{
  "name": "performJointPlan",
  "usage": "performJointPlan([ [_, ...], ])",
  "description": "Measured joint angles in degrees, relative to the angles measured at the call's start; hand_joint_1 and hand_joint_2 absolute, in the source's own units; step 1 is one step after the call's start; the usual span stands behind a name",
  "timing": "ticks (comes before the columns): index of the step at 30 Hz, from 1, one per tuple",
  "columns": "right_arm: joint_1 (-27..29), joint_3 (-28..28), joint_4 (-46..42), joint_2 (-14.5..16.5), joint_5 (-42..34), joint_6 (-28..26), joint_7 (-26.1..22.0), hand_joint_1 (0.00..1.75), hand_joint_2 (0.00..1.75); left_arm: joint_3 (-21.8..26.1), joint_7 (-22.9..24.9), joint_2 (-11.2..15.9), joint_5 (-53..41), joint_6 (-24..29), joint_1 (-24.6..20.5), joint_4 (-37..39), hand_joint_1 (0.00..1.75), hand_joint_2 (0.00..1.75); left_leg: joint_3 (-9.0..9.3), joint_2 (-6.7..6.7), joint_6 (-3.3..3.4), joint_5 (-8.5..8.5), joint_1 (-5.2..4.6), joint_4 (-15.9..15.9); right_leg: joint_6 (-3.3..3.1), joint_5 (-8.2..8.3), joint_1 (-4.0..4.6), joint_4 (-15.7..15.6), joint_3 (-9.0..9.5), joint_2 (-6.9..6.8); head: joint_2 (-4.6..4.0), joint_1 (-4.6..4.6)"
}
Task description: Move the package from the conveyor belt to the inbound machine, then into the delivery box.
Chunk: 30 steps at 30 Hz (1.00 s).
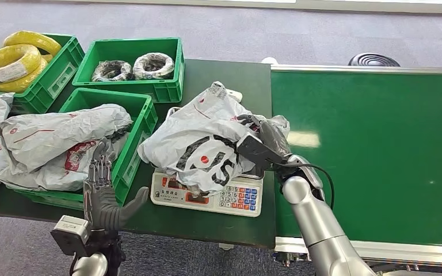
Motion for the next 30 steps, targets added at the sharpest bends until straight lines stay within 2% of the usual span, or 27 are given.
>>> performJointPlan([
  [8,2.2,-1.1,-0.1,0.7,-8.3,4.1,-6.5,0.00,1.75,2.0,1.5,-0.1,-3.2,-1.4,-0.2,-2.0,0.00,1.75,0.00,0.00,0.00,0.00,0.00,0.0,0.00,0.00,0.00,0.0,-0.01,0.00,0.00,0.00],
  [14,4.3,-1.1,-3.0,1.3,-10.6,5.5,-9.1,0.00,1.75,2.1,5.6,0.4,-11.5,-2.4,-3.8,-2.5,0.00,1.75,0.01,0.00,-0.01,0.02,0.00,0.0,0.00,0.01,0.00,0.0,-0.03,0.00,0.00,-0.01],
  [18,6.0,-1.0,-6.7,1.4,-11.9,6.6,-10.3,0.00,1.75,1.3,11.5,1.1,-18.2,-3.6,-9.6,-0.1,0.00,1.75,0.02,-0.04,-0.02,0.06,0.01,0.0,-0.01,0.01,0.00,0.0,-0.01,-0.08,0.00,-0.01],
  [23,9.0,-2.3,-13.8,0.6,-16.5,6.3,-10.6,0.00,1.75,0.2,18.4,2.1,-24.0,-7.5,-18.2,6.4,0.00,1.75,0.03,-0.03,-0.02,0.07,0.00,0.0,-0.02,0.05,-0.02,0.0,-0.04,-0.07,0.00,0.00],
  [27,12.5,-6.6,-20.8,-0.4,-20.3,1.9,-11.0,0.00,1.75,-1.3,21.6,2.5,-27.2,-10.5,-24.5,14.1,0.00,1.75,-0.01,-0.05,-0.02,0.07,0.00,0.1,-0.01,0.05,-0.05,0.0,-0.08,-0.09,0.00,0.00],
  [30,16.4,-10.9,-27.1,-1.0,-22.5,-4.2,-11.9,0.00,1.75,-3.1,23.1,2.4,-29.7,-12.4,-29.7,21.8,0.00,1.75,-0.03,-0.13,-0.02,0.06,-0.01,0.1,-0.01,0.05,-0.07,0.0,-0.08,-0.14,-0.01,-0.01],
])
